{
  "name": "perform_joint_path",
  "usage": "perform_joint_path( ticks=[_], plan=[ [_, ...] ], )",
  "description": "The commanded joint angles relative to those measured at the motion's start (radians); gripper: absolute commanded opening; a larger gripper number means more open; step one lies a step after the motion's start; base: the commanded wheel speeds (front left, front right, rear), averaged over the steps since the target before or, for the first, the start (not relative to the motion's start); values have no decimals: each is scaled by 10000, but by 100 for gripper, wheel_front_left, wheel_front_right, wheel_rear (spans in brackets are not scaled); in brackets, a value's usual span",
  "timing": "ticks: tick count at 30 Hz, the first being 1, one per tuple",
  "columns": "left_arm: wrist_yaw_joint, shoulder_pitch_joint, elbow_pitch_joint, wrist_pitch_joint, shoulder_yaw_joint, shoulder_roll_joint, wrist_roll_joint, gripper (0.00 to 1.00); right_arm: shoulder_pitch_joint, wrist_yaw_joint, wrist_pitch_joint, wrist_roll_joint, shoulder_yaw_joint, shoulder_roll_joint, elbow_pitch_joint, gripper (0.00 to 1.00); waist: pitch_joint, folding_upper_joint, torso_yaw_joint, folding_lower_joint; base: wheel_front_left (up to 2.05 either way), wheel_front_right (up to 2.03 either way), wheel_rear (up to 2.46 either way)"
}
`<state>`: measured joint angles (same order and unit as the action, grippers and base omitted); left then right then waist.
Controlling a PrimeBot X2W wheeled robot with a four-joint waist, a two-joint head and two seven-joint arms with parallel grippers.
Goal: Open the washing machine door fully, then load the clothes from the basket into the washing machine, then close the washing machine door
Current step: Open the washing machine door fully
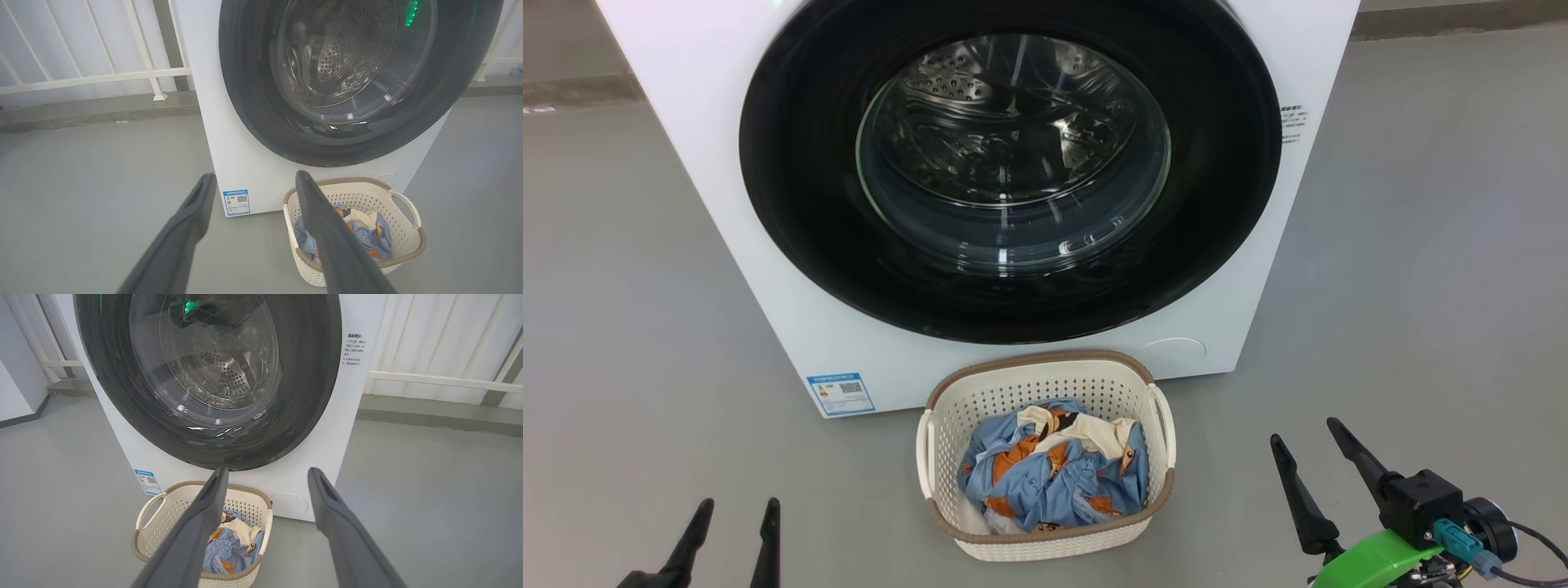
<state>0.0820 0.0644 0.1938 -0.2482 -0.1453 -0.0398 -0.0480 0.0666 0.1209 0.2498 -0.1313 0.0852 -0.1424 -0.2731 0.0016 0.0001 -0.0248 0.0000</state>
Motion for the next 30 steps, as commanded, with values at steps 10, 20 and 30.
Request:
perform_joint_path(
  ticks=[10, 20, 30],
  plan=[
    [-130, -127, -396, -136, -338, -108, -63, 100, 221, 98, 120, 26, 258, -39, 189, 100, 22, -1, 4, 0, 65, 85, -151],
    [-168, -92, -484, -136, -295, -106, -107, 100, 221, 98, 120, -31, 313, -8, 186, 100, 58, -1, -42, 0, 115, 131, -245],
    [-264, -144, -584, -136, -297, -105, -253, 100, 257, 98, 120, -90, 354, -19, 162, 100, 101, -1, -48, 0, 87, 87, -175]
  ],
)
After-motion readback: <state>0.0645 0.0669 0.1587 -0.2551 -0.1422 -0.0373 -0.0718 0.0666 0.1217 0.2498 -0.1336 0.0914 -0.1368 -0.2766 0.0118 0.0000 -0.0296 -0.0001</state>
